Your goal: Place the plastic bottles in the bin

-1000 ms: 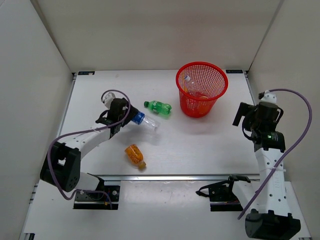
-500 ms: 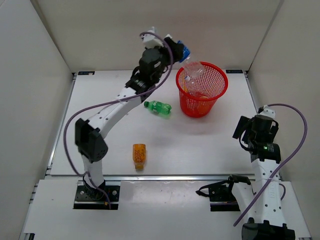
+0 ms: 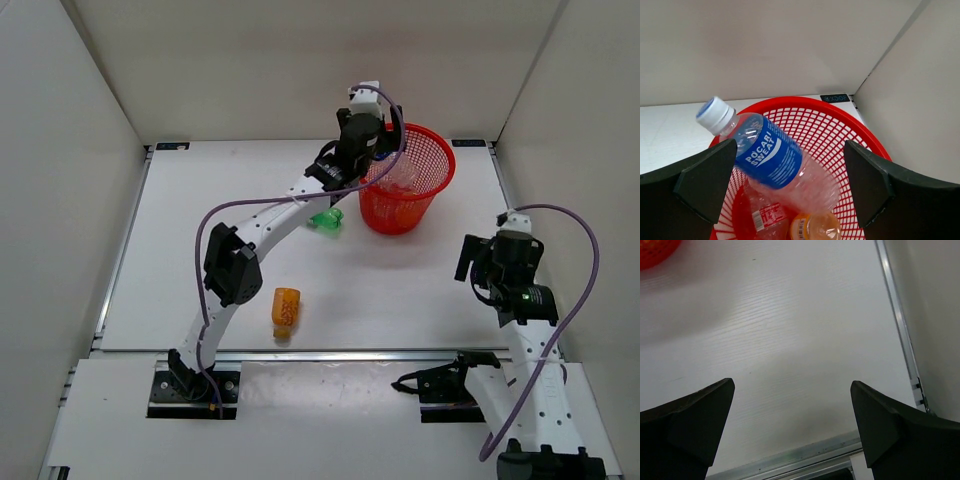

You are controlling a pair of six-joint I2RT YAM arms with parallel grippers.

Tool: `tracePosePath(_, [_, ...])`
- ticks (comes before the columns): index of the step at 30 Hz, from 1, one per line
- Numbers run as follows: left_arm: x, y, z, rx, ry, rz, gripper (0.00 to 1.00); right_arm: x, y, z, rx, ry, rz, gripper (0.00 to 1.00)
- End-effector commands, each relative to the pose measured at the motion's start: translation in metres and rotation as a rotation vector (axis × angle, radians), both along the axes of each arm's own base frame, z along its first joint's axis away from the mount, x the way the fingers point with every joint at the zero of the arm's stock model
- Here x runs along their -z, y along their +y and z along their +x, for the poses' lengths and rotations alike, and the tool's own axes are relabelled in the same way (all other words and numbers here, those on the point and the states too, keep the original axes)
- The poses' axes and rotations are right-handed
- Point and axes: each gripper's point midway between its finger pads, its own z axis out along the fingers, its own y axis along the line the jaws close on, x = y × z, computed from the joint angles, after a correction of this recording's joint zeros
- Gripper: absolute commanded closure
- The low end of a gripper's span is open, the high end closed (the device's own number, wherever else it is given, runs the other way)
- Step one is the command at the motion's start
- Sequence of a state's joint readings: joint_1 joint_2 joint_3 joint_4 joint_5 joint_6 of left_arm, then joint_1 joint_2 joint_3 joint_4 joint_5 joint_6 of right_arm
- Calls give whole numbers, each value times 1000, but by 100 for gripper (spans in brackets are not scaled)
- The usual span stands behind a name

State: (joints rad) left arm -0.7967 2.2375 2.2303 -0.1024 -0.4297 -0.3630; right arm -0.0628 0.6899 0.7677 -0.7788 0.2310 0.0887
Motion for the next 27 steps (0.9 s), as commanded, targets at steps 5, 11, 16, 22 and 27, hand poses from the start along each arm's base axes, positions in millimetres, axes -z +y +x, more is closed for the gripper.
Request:
tracePosePath(5, [-107,77,-76,61,-54,9,1,-25,74,15,-318,-66,41,1])
tracePosePath(11, [-16,170,-139,-3,191,108,1,-27,172,1,-709,-58,48,1])
tracePosePath(16, [89,278,-197,-198,471,112,1,-21,261,0,-953,-24,101,1])
tracePosePath(22, [130,402,-279,-516,621,46,2,-2,360,-2,-1145,47,118,1])
tracePosePath(27, [120,428,-306,-612,583,53,1,14,432,-8,-1143,90,156,1])
